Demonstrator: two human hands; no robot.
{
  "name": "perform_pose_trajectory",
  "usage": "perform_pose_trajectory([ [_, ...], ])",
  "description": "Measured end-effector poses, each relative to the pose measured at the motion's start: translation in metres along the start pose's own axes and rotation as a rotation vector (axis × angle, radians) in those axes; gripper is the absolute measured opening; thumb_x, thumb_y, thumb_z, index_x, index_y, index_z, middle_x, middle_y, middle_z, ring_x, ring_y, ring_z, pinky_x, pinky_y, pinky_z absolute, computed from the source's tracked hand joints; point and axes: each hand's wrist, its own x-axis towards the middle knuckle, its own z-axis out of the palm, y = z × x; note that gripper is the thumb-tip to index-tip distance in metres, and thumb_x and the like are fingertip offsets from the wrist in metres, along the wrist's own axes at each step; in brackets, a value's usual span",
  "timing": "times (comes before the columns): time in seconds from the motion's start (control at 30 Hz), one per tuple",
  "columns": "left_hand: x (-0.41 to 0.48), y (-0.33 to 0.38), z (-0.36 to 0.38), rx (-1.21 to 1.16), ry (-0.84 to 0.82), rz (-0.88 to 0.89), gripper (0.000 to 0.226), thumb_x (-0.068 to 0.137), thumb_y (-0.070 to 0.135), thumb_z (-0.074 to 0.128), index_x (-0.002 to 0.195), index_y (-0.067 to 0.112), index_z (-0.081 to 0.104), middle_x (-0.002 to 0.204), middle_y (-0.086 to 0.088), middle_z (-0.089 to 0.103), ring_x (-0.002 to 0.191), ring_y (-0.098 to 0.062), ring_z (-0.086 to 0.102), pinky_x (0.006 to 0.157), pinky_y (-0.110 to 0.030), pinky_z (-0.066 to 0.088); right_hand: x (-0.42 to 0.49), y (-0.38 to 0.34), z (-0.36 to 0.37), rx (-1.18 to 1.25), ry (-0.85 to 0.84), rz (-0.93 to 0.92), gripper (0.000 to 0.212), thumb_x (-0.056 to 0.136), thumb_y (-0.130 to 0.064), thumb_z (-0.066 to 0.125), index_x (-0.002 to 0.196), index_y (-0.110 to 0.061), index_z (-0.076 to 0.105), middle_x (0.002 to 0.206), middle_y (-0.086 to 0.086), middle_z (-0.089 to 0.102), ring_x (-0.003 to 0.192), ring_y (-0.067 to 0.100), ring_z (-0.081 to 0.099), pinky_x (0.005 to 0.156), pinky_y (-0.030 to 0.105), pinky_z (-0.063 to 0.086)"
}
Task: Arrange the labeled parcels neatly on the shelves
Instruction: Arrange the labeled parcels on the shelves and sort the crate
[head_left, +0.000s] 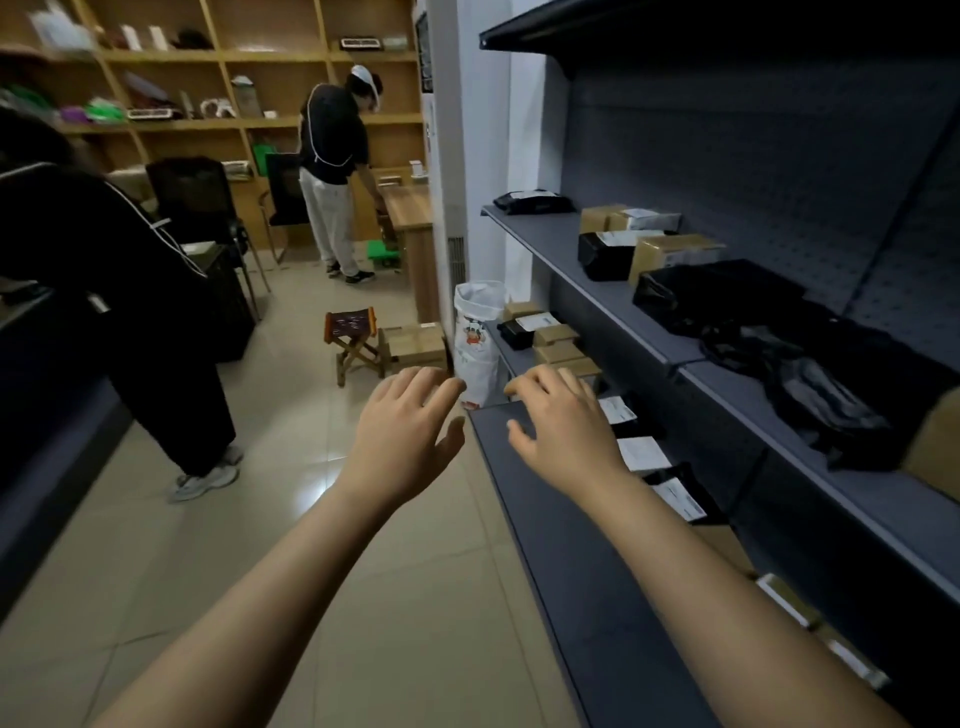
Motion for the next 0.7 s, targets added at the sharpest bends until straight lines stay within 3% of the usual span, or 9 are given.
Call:
perform_pose_trajectory([
  [0.33,0.083,-0.130,0.096,-0.021,0.045,0.044,0.039,0.076,0.020,0.074,0.108,0.014,0.052,0.102,-0.009,0.061,0.091,-0.028,0.058,0.075,-0.039,0.050,0.147,0.024,0.096,-0.014,-0.004,0.008,0.031,0.083,-0.018,0.067,0.114,-0.014,0.061,0.111,0.007,0.058,0.104,0.026,0.053,0.089,0.038,0.044],
  [0.53,0.154,-0.227,0.149,-0.044,0.004,0.148,0.043,0.067,0.019,0.080,0.105,0.010,0.060,0.100,-0.009,0.062,0.087,-0.030,0.059,0.073,-0.038,0.048,0.249,0.035,0.154,-0.068,0.021,0.128,0.033,0.080,-0.017,0.068,0.113,-0.015,0.062,0.107,0.006,0.058,0.102,0.028,0.054,0.089,0.043,0.047],
  [0.7,0.220,-0.293,0.195,-0.083,0.007,0.264,0.036,0.077,0.023,0.073,0.109,0.010,0.063,0.102,-0.008,0.062,0.091,-0.028,0.060,0.075,-0.038,0.049,0.327,0.050,0.181,-0.136,0.065,0.221,0.031,0.081,-0.016,0.068,0.111,-0.014,0.063,0.108,0.007,0.058,0.100,0.028,0.053,0.088,0.040,0.043],
])
